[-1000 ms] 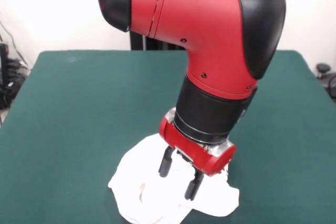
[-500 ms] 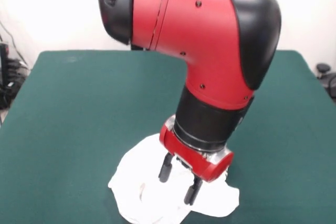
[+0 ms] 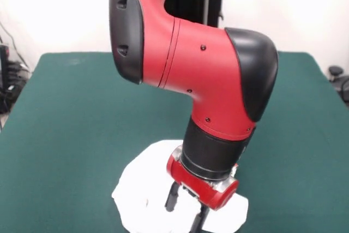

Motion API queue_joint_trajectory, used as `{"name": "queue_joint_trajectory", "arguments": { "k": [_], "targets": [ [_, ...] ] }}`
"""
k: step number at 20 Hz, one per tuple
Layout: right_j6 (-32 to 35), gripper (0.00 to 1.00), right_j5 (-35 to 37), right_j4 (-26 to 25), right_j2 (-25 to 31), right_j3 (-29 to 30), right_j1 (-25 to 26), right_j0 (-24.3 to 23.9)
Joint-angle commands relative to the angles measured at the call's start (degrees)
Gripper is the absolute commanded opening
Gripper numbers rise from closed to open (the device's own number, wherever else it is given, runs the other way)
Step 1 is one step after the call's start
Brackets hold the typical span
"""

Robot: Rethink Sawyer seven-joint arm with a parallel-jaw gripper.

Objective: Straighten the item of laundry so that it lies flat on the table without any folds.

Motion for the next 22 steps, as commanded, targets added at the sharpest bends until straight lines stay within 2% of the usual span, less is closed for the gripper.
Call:
{"name": "queue_joint_trajectory", "arguments": {
  "k": [1,6,9,10,18,22],
  "targets": [
    [10.70,1.00,-5.49,1.38,3.89,8.41,5.13,1.42],
    [13.99,1.00,-7.11,1.99,2.42,10.00,5.77,1.86],
    [12.74,1.00,-7.84,2.30,2.85,11.47,5.32,1.44],
    [11.24,0.00,-8.97,2.61,3.82,12.61,4.80,0.84],
    [12.29,0.00,-4.25,5.34,3.59,13.71,2.23,1.23],
    [10.68,0.00,-1.62,6.79,3.85,15.68,-1.05,1.29]
  ]
}}
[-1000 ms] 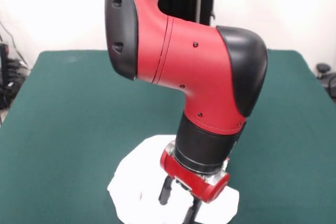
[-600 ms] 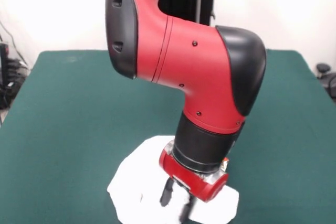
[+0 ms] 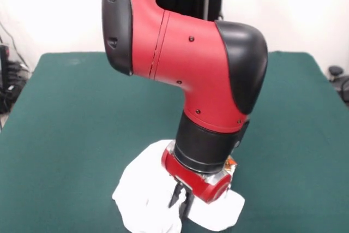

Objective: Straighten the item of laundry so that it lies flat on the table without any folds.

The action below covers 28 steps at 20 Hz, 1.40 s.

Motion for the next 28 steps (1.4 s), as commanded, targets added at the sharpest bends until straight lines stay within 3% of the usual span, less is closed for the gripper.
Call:
{"name": "queue_joint_trajectory", "arguments": {
  "k": [1,17,23,28],
  "targets": [
    [9.71,0.00,2.25,3.66,5.23,12.23,-0.91,1.27],
    [-4.39,0.00,5.44,2.93,5.68,40.00,-29.66,-4.91],
    [-9.79,0.00,9.15,2.94,7.69,46.27,-38.86,-10.24],
    [-11.04,0.00,14.76,2.22,8.19,45.73,-43.86,-12.19]
  ]
}}
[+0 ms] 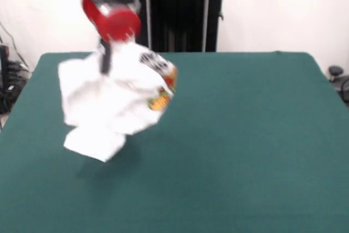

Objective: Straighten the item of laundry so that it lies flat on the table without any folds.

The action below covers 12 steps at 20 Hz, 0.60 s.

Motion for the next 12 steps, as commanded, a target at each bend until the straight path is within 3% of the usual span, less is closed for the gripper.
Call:
{"name": "queue_joint_trajectory", "arguments": {
  "k": [1,4,7,12],
  "targets": [
    [-11.31,0.00,13.23,0.17,7.77,10.76,-11.30,-2.11],
    [-10.55,0.00,10.36,-1.89,6.62,8.89,-13.33,-2.13],
    [-7.61,0.00,6.34,-0.12,7.51,9.73,-14.41,-3.40],
    [-6.94,0.00,8.31,1.21,9.21,7.68,-14.21,-4.88]
  ]
}}
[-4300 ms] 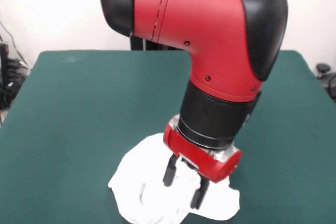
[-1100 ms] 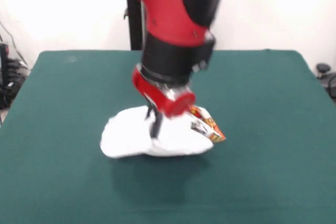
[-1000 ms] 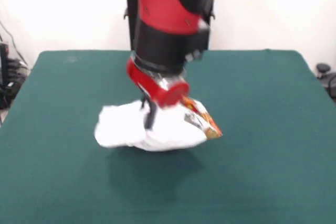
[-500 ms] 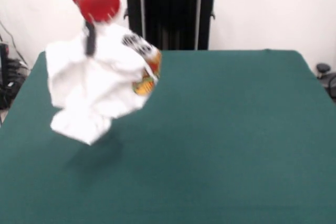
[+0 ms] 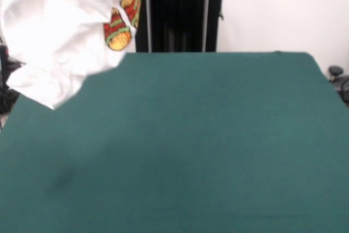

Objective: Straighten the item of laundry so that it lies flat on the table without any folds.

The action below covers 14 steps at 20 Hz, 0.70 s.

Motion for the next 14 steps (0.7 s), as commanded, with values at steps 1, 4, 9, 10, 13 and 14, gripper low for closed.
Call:
{"name": "queue_joint_trajectory", "arguments": {
  "k": [1,4,9,10,13,14],
  "targets": [
    [-6.74,0.00,4.68,1.37,8.94,5.46,-1.37,-0.39],
    [-4.22,0.00,5.65,0.96,8.32,5.74,-1.21,1.16],
    [-5.77,0.00,-9.99,1.74,13.15,11.82,1.72,-1.93],
    [-6.47,0.00,-15.55,2.03,15.93,14.15,2.65,-3.81],
    [-4.18,0.00,-19.03,-0.81,16.55,13.29,5.92,-3.51],
    [-3.58,0.00,-17.25,-1.43,15.73,12.51,5.69,-2.75]
  ]
}}
